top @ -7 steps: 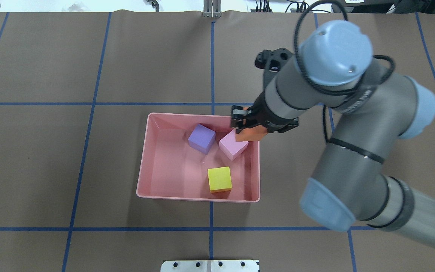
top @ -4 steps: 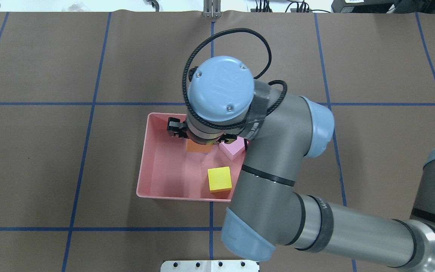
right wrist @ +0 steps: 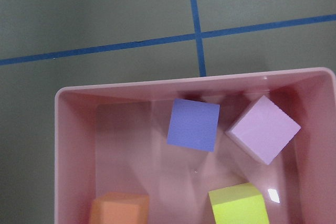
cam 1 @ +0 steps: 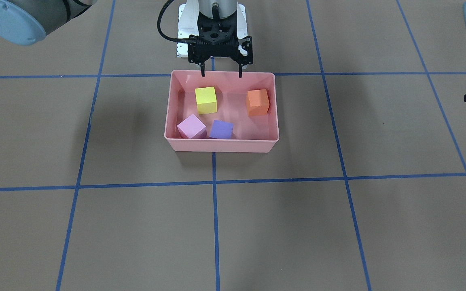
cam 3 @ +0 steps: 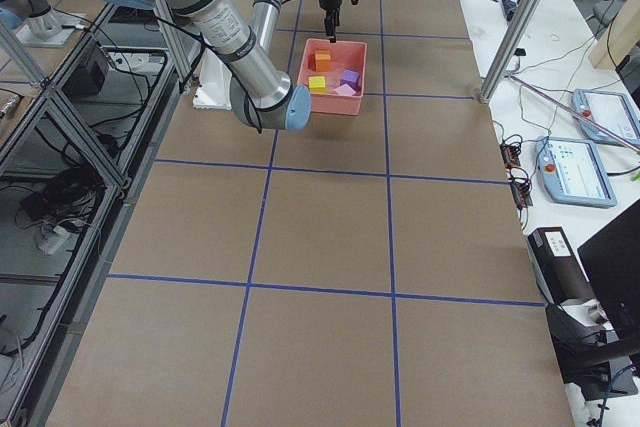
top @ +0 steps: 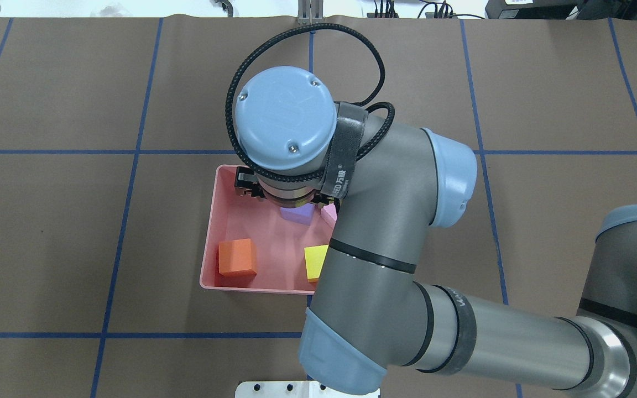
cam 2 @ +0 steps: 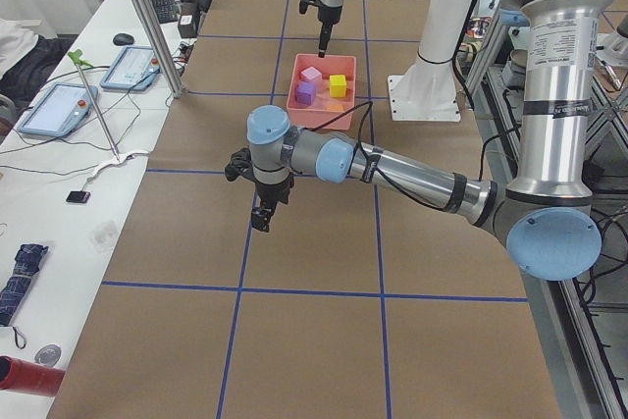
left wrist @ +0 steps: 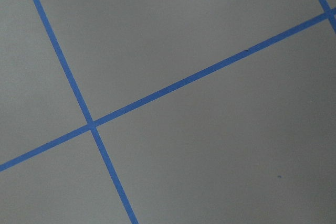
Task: Place blocks into pink bin with both arms
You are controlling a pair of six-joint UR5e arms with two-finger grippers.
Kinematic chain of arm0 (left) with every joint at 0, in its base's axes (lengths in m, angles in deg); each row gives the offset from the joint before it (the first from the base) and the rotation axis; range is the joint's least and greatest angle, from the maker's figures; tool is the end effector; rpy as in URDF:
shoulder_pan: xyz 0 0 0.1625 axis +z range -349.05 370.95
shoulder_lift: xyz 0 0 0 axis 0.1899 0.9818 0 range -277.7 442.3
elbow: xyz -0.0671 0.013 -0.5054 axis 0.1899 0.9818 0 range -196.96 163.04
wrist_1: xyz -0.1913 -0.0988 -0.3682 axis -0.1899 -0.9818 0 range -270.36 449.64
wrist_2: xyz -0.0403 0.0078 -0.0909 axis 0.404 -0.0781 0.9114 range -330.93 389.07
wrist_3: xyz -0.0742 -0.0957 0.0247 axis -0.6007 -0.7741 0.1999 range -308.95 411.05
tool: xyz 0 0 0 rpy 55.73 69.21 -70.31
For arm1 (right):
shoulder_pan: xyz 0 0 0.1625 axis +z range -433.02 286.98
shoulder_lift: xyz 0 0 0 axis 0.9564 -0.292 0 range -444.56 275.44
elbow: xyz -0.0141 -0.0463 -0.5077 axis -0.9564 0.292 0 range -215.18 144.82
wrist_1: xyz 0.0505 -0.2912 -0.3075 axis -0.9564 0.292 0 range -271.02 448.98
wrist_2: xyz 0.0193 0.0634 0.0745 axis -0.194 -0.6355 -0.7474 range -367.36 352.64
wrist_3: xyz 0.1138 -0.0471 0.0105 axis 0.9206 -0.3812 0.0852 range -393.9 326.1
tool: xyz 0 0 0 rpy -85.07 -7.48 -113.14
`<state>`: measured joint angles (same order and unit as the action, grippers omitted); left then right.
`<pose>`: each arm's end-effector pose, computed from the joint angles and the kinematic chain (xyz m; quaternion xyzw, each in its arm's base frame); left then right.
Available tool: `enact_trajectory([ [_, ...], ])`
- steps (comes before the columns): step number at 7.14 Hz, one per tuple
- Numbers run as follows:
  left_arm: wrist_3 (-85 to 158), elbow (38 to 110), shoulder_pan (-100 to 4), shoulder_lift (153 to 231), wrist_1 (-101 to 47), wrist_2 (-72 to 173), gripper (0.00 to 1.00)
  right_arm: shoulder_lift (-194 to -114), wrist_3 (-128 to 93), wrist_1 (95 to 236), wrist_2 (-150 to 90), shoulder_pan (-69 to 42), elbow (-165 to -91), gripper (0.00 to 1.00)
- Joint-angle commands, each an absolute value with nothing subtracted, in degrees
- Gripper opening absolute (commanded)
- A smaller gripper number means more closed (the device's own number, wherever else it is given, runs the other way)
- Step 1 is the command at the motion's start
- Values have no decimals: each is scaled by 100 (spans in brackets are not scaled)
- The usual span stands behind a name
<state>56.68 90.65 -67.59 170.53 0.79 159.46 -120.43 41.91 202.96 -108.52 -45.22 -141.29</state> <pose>0.0461 -0.4951 0.6274 0.1024 0.3481 0.1820 0.9139 -0.5742 -0.4264 0.0919 0.0567 -0.3970 0.0705 0.9133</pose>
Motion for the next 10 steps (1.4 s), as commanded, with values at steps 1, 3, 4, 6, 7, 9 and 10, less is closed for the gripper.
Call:
enact_trajectory([
  [1, 5615, 8983, -6989, 16845, 87, 15923, 100, -12522, 3137, 20430, -11778, -3494, -14494, 100],
  [3, 5413, 8738, -7655, 16555, 96, 15949, 100, -13382, 1444, 20403, -12606, -2342, -14750, 100],
  [4, 5482, 8676, -7946, 16536, 70, 15967, 100, -13778, 513, 20386, -12880, -1788, -14750, 100],
  [6, 5755, 8727, -8011, 16466, 87, 15967, 100, -14526, -1298, 20385, -13233, -838, -14654, 100],
  [7, 5720, 8771, -8002, 16422, 87, 15967, 100, -14834, -1846, 20377, -13417, -425, -14549, 100],
  [9, 5772, 8825, -7976, 16265, 78, 15958, 100, -15702, -2961, 20254, -13445, 253, -14417, 100],
  [10, 5764, 8824, -7967, 16246, 69, 15958, 100, -16046, -3760, 20254, -13437, 587, -14286, 100],
])
